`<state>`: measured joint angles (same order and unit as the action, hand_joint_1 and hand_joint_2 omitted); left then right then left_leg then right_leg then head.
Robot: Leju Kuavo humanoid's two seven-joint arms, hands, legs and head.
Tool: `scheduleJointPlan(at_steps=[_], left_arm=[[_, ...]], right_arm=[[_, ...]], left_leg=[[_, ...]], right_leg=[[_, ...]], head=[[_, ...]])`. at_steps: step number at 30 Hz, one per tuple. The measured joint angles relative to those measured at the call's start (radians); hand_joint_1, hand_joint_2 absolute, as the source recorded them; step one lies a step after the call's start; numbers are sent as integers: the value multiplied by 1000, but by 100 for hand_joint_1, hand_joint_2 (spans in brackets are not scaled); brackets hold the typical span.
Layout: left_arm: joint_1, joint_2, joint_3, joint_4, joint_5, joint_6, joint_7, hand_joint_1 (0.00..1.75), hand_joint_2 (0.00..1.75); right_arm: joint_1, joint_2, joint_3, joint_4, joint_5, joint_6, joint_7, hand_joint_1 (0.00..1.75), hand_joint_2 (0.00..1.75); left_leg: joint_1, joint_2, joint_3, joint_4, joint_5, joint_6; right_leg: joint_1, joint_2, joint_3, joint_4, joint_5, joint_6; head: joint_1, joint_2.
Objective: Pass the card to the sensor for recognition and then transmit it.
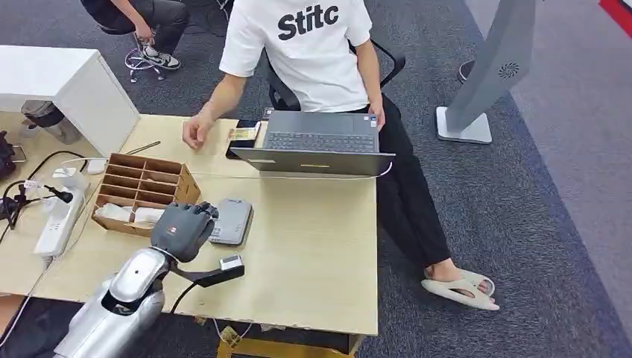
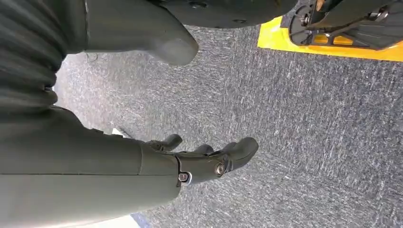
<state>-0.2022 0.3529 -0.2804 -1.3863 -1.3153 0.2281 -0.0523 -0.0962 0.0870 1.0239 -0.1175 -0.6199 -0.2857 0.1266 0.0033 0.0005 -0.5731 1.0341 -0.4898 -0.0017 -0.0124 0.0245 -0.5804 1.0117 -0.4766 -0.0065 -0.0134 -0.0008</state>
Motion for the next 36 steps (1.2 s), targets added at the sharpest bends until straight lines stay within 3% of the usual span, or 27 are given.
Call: scheduleJointPlan(at_steps=[16,36], left_arm=[[-78,-26,15,123,-43,34,9,175,175],[-158,-151,14,353,-38,110,-8,175,175]], right_arm=[[-2,-11,40,0,26,38,9,0,175],[-4,-13,76,0,42,37,20,0,175]], left_leg=[[0,0,0,0,0,0],[0,0,0,0,0,0]], right_leg=[[0,0,0,0,0,0],[0,0,0,0,0,0]], head=[[0,0],[0,0]])
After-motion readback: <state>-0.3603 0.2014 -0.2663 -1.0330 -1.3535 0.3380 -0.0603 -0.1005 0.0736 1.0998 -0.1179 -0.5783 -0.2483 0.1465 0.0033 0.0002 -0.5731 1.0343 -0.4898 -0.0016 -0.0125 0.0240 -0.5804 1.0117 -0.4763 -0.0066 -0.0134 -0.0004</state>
